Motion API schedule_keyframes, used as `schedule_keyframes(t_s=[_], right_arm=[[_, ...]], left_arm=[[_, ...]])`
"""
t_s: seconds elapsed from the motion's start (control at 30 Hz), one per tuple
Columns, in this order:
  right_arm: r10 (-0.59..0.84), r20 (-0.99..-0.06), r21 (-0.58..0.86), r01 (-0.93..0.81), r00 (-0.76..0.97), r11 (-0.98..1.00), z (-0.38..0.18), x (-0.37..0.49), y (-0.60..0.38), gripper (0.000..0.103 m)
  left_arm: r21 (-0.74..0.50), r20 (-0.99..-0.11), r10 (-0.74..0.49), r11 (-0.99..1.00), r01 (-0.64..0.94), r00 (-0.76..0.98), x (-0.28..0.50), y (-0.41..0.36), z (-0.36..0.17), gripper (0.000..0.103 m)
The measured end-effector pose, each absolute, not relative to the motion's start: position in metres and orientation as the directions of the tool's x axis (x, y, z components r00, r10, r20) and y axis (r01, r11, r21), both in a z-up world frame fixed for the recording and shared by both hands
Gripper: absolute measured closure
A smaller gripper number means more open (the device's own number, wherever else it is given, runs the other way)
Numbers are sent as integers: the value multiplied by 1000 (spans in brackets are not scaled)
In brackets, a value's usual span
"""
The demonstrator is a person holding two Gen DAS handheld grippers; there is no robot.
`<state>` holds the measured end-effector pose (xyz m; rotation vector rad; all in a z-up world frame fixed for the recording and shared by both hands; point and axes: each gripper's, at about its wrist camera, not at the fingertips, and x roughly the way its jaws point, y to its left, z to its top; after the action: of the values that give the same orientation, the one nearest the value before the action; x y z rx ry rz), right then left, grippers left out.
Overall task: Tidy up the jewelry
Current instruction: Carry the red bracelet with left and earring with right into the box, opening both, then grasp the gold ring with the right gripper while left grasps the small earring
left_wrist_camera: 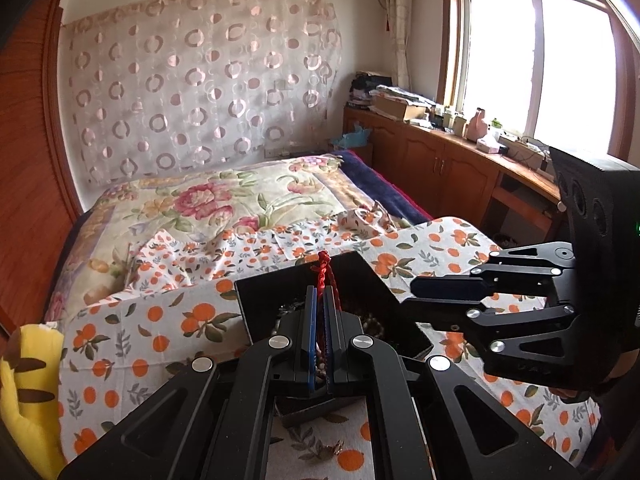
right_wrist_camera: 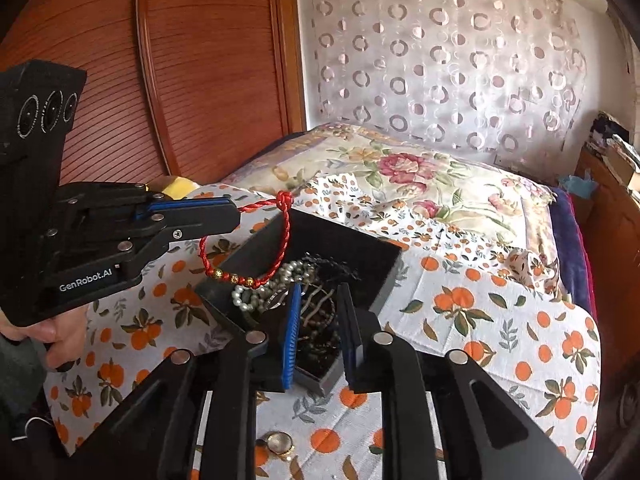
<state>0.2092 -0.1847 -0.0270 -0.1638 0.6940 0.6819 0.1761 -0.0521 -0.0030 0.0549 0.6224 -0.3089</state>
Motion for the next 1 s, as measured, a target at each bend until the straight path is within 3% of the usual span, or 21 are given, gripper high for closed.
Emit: schedule_keyframes(t_s=[0.23,0.33,0.37,1.0], right_arm=[[503,-648,77,-608,572,791,-37,197,-202,82],[496,-657,71,-607,568,791,-43,188,-205,82],[494,-659,71,-608,567,791,-46,184,-206,83],[489,-706,73,-634,512,770,-71,148,-200,82]], left_arm=[[-41,-598,-270,951,308,754,188,-59,-7,100],[-51,-607,-271,951,304,747,190,-58,-10,80],[-51,-609,-268,952,301,746,189,-57,-11,79],[-35,-669,-250,951,307,699,128,-37,-41,76]])
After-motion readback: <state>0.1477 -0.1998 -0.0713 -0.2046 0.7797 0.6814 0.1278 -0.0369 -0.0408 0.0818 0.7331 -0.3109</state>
